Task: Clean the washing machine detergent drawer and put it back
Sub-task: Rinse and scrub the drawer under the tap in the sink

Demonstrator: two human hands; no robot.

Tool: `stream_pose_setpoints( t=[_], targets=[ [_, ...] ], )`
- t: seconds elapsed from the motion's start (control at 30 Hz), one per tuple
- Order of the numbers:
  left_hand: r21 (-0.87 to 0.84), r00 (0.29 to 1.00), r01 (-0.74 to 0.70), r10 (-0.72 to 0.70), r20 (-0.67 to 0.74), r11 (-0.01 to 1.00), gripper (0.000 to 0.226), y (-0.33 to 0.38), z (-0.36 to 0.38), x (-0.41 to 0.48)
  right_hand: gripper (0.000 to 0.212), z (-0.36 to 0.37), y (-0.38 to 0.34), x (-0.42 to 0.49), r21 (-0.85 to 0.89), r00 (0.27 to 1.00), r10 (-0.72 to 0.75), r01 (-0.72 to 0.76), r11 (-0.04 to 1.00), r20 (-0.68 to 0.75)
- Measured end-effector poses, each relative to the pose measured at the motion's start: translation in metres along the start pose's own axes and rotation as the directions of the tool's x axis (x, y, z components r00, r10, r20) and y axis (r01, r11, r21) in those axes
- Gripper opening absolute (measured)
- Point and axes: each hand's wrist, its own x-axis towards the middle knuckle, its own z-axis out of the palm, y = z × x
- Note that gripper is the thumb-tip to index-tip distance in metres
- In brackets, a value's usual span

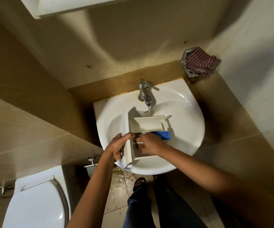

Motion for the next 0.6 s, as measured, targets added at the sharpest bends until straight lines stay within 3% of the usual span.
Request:
stream_pose_setpoints(
  t=[0.07, 0.17, 0.3, 0.37, 0.53, 0.6],
  targets=[
    [0.012, 1.0, -0.008, 0.008, -0.008, 1.0, 0.071, -0.001, 0.0, -0.001, 0.027, -0.004, 0.012, -0.003, -0.144, 0.999, -0.035, 0.035, 0.989, -0.001],
    [0.015, 0.997, -0.053, 0.054, -0.05, 0.998, 0.05, 0.002, 0.003, -0.003, 0.029, 0.003, 0.013, -0.001, -0.274, 0.998, -0.057, 0.045, 0.961, -0.037],
    [0.034, 0.981, -0.104, 0.108, -0.158, 0.994, 0.057, 0.009, 0.0, -0.006, 0.028, 0.01, -0.007, 0.009, 0.116, 0.999, -0.031, 0.033, 0.993, -0.023],
    [0.047, 0.974, -0.118, 0.124, -0.19, 0.992, 0.058, 0.01, -0.003, -0.009, 0.029, 0.011, -0.007, 0.013, 0.2, 0.998, -0.044, 0.05, 0.979, -0.035],
    [0.058, 0.956, -0.117, 0.128, -0.263, 0.991, 0.075, 0.009, -0.007, -0.015, 0.028, 0.008, 0.008, 0.017, -0.187, 0.995, -0.103, 0.099, 0.977, -0.013],
    [0.091, 0.943, -0.108, 0.131, -0.307, 0.99, 0.08, 0.01, -0.005, -0.016, 0.029, 0.004, 0.013, 0.016, -0.241, 0.989, -0.14, 0.145, 0.96, 0.038]
  ],
)
